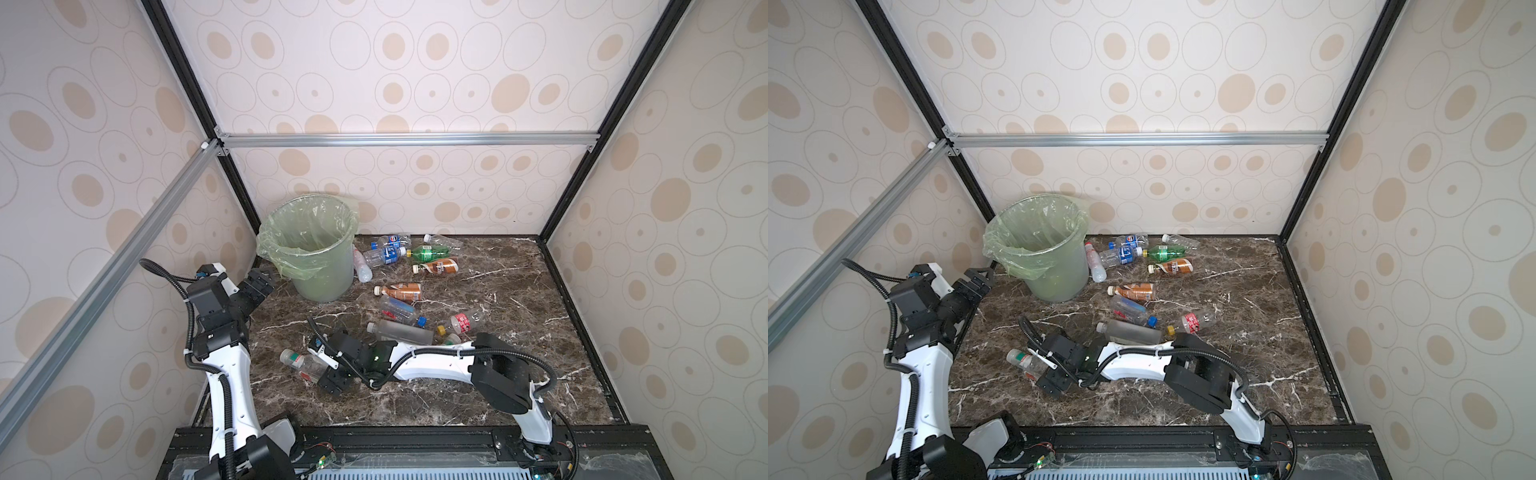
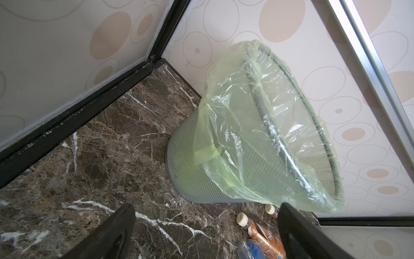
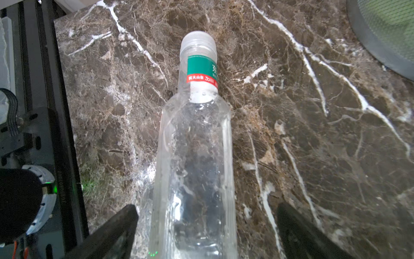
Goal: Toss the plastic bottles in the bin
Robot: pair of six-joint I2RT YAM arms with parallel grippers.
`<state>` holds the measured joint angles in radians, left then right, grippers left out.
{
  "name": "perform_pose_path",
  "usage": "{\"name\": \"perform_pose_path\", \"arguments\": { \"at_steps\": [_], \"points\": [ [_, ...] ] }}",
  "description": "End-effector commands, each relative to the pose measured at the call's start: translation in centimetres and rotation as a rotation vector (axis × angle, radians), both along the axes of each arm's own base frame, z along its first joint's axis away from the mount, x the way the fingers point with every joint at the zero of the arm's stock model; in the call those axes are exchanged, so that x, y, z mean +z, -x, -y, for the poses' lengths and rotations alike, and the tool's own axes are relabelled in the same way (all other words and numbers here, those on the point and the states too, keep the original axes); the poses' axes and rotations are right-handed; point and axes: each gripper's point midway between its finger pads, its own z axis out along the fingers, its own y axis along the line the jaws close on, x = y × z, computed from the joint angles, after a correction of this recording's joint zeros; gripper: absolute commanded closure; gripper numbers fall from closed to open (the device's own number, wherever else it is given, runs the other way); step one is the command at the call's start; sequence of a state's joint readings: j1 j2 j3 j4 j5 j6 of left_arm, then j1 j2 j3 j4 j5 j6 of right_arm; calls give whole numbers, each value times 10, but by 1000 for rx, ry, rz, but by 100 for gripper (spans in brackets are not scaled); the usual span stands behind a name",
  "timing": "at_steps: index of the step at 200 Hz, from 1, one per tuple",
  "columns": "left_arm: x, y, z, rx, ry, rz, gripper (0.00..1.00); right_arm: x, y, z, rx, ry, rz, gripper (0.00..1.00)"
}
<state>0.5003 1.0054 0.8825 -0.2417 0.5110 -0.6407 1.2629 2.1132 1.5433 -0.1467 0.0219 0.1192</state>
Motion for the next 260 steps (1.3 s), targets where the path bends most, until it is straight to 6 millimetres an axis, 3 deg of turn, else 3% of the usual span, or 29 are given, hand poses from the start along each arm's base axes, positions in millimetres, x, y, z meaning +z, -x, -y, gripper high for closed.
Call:
{"name": "perform_pose_path", "arguments": {
  "at_steps": [1,74,95,126,161,197,227,260],
  "points": [
    [15,1,-2,5,-10,49,1,-1,2,-11,2,-18,-13,0],
    [18,6,4,1,4,88,1,-34,1,-15,3,39,-13,11],
    [25,5,6,-5,12,110,1,-36,-5,-11,-15,53,14,22],
    [35,5,10,-20,33,151,1,-25,-11,-8,-20,48,47,32],
    [50,6,13,-33,30,182,1,-3,-33,5,-76,12,38,46],
    [70,11,19,-46,33,231,1,29,-54,27,-135,-43,45,48],
    [84,14,28,-75,58,277,1,54,-66,54,-177,-51,88,48],
    [115,21,55,-164,67,380,1,71,-91,102,-283,-37,120,48]
  ]
}}
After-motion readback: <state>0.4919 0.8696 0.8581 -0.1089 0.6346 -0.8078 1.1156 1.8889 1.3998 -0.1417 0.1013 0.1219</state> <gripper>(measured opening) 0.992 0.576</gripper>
